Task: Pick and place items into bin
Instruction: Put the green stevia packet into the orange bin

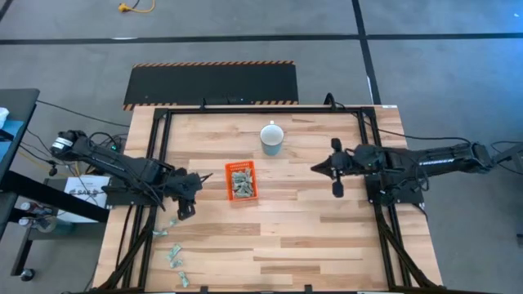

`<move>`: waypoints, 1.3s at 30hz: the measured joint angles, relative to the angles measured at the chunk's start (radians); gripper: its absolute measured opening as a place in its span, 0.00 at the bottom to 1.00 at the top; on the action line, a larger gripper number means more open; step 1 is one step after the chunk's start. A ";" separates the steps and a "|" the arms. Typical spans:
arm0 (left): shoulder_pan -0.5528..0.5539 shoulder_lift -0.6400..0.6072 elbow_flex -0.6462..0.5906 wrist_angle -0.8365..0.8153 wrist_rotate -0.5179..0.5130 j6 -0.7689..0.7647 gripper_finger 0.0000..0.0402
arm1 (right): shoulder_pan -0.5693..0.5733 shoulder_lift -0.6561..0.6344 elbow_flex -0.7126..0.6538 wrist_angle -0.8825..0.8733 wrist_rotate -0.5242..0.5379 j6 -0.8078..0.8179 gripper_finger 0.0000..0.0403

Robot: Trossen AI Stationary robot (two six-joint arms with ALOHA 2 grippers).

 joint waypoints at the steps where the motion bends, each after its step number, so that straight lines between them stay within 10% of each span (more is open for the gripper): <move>1: -0.009 0.000 0.000 0.003 0.025 -0.030 0.20 | 0.004 -0.023 -0.024 0.001 0.001 0.001 0.00; 24: -0.292 0.073 0.000 -0.182 0.031 -0.507 0.20 | 0.008 -0.089 -0.099 0.052 0.004 0.020 0.01; 39: -0.292 0.265 0.000 -0.126 0.062 -0.392 0.29 | 0.004 -0.047 -0.099 0.054 0.004 0.020 0.01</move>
